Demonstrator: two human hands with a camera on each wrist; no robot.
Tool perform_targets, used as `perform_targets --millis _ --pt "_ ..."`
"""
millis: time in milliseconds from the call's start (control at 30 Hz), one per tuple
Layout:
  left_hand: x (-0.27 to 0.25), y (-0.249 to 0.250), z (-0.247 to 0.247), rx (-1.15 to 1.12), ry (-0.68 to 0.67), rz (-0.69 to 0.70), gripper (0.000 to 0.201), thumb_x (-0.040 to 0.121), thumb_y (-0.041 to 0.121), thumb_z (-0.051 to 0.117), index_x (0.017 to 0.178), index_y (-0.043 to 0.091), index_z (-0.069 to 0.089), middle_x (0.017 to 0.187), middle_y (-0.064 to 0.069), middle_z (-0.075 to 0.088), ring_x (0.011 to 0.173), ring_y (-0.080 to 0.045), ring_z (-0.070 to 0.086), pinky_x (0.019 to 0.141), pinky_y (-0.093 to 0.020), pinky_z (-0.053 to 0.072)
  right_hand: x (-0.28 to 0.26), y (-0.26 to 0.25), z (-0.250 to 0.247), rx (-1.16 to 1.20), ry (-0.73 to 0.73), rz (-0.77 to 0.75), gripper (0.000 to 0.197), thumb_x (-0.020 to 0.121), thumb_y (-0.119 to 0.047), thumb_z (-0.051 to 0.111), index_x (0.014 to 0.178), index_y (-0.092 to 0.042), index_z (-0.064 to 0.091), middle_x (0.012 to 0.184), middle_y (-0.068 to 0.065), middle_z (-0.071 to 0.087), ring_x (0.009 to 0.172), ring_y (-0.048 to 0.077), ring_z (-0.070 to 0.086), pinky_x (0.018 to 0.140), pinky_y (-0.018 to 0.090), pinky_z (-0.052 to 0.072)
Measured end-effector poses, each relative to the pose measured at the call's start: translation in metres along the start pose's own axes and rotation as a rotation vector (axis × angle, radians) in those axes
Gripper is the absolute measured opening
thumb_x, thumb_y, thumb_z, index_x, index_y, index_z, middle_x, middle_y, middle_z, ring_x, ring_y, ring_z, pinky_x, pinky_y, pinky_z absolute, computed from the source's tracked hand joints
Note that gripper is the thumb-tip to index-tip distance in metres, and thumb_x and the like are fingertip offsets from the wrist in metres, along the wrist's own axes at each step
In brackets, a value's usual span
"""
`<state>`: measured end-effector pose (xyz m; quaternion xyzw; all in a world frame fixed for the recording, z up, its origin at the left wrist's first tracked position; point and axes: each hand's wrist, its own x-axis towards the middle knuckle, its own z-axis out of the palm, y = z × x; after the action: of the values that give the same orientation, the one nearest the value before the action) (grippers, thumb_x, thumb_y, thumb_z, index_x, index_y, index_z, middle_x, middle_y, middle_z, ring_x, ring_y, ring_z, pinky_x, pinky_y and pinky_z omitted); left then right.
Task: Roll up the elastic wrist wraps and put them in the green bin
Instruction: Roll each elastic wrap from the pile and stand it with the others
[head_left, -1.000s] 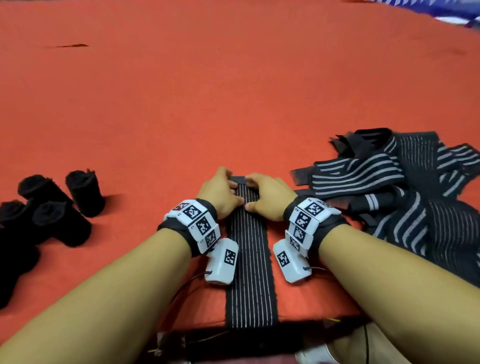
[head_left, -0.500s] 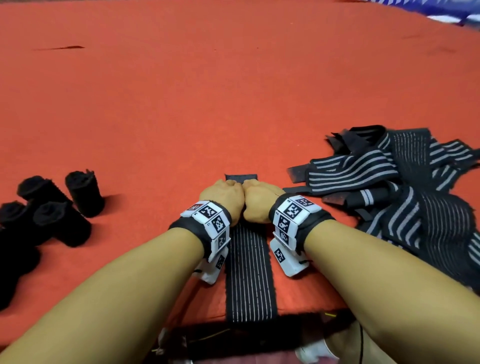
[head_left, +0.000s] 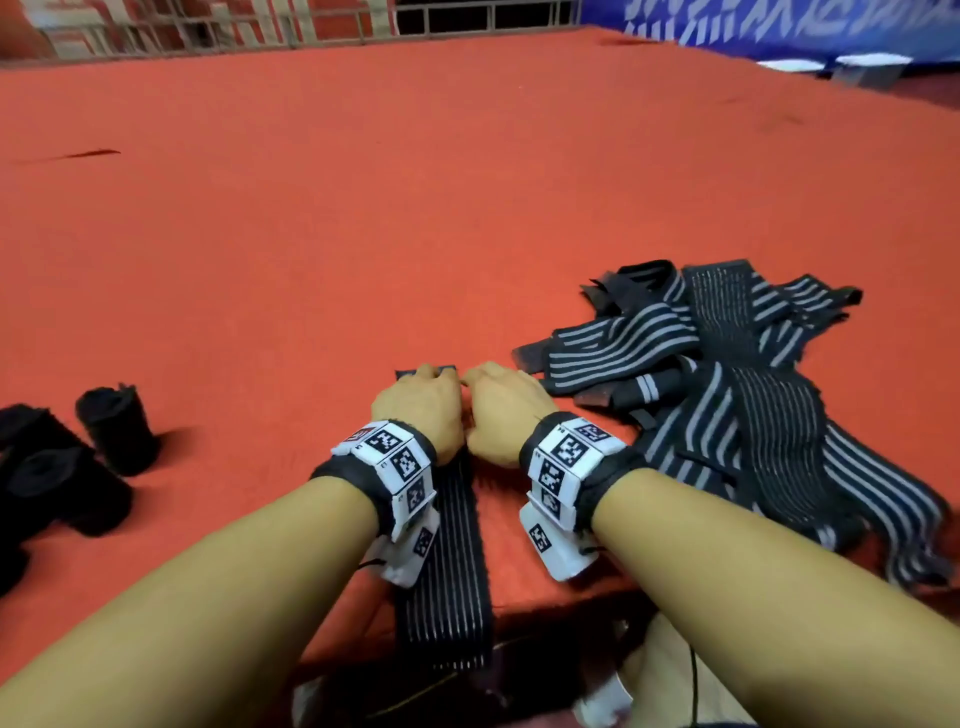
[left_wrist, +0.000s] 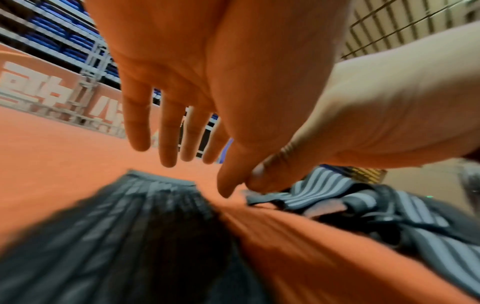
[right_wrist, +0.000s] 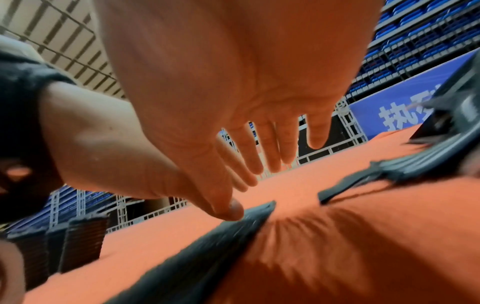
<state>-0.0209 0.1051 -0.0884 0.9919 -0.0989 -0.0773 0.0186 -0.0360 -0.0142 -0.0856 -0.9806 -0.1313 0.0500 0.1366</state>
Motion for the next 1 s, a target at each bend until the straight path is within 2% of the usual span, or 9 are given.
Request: perform_targets --millis 133,267,400,467,533,633,800,900,1000 --pt "-0.005 0.07 -0.023 -0.051 0.118 0.132 0.041 0.092 0.021 0.056 0.132 0.021 0.052 0.121 -0.01 0.062 0.107 -0.04 0.064 0.076 -0.042 0.046 -0.037 0.046 -0.04 0.032 0.097 0.135 0.042 0.086 -0.02 0.061 0.127 -0.009 0.056 0.126 0.014 0.056 0.117 0.035 0.056 0.092 0.041 0.047" --pt "-0.005 0.143 -0.031 -0.269 0.112 0.215 0.034 0.091 0.039 0.058 0.123 0.029 0.057 0.112 -0.005 0.071 0.105 -0.037 0.066 0.084 -0.042 0.053 -0.087 0.111 -0.068 0.062 0.255 0.324 0.04 0.087 -0.022 0.065 0.125 -0.013 0.061 0.125 0.012 0.06 0.116 0.033 0.058 0.089 0.038 0.048" --pt "-0.019 0.209 -0.022 -0.402 0.003 0.377 0.01 0.087 0.042 0.069 0.094 0.034 0.067 0.102 0.002 0.074 0.101 -0.026 0.067 0.09 -0.04 0.055 -0.144 0.173 -0.074 0.147 0.311 0.561 0.02 0.08 -0.023 0.075 0.097 -0.021 0.064 0.106 0.003 0.068 0.103 0.028 0.064 0.081 0.035 0.051" --pt "-0.03 0.235 -0.012 -0.384 -0.097 0.476 0.014 0.084 0.037 0.076 0.096 0.035 0.071 0.102 0.005 0.074 0.1 -0.02 0.068 0.092 -0.037 0.055 -0.169 0.193 -0.071 0.185 0.295 0.64 0.019 0.078 -0.021 0.076 0.09 -0.025 0.063 0.102 0.002 0.071 0.101 0.028 0.066 0.084 0.036 0.053" --pt "-0.037 0.249 0.001 -0.292 -0.159 0.555 0.031 0.079 0.037 0.082 0.108 0.034 0.072 0.11 0.006 0.073 0.103 -0.018 0.067 0.093 -0.036 0.055 -0.185 0.206 -0.064 0.203 0.266 0.684 0.019 0.078 -0.019 0.076 0.092 -0.024 0.065 0.101 0.003 0.072 0.1 0.029 0.066 0.087 0.037 0.054" --pt "-0.04 0.262 0.018 -0.154 -0.123 0.604 0.039 0.08 0.035 0.081 0.118 0.037 0.07 0.119 0.004 0.069 0.111 -0.021 0.063 0.093 -0.039 0.054 -0.202 0.216 -0.055 0.242 0.261 0.712 0.02 0.076 -0.018 0.076 0.091 -0.026 0.066 0.1 0.004 0.073 0.101 0.029 0.067 0.09 0.039 0.055" --pt "-0.04 0.264 0.029 -0.078 -0.037 0.58 0.018 0.089 0.035 0.069 0.107 0.034 0.073 0.112 0.001 0.07 0.109 -0.025 0.064 0.088 -0.039 0.055 -0.211 0.216 -0.045 0.259 0.248 0.621 0.023 0.078 -0.013 0.074 0.097 -0.026 0.071 0.105 0.001 0.075 0.104 0.024 0.068 0.091 0.036 0.055" --pt "-0.04 0.266 0.031 -0.123 -0.014 0.535 0.016 0.091 0.034 0.063 0.104 0.034 0.072 0.108 -0.002 0.071 0.106 -0.028 0.064 0.084 -0.038 0.054 -0.215 0.217 -0.043 0.268 0.248 0.572 0.024 0.081 -0.018 0.076 0.105 -0.021 0.074 0.108 0.0 0.075 0.106 0.021 0.067 0.09 0.027 0.05" --pt "-0.039 0.263 0.027 -0.265 0.029 0.463 0.017 0.093 0.035 0.057 0.105 0.037 0.068 0.11 -0.001 0.072 0.107 -0.03 0.064 0.085 -0.038 0.052 -0.217 0.214 -0.046 0.284 0.278 0.51 0.024 0.082 -0.021 0.077 0.106 -0.02 0.075 0.107 0.0 0.075 0.106 0.021 0.066 0.09 0.028 0.05"
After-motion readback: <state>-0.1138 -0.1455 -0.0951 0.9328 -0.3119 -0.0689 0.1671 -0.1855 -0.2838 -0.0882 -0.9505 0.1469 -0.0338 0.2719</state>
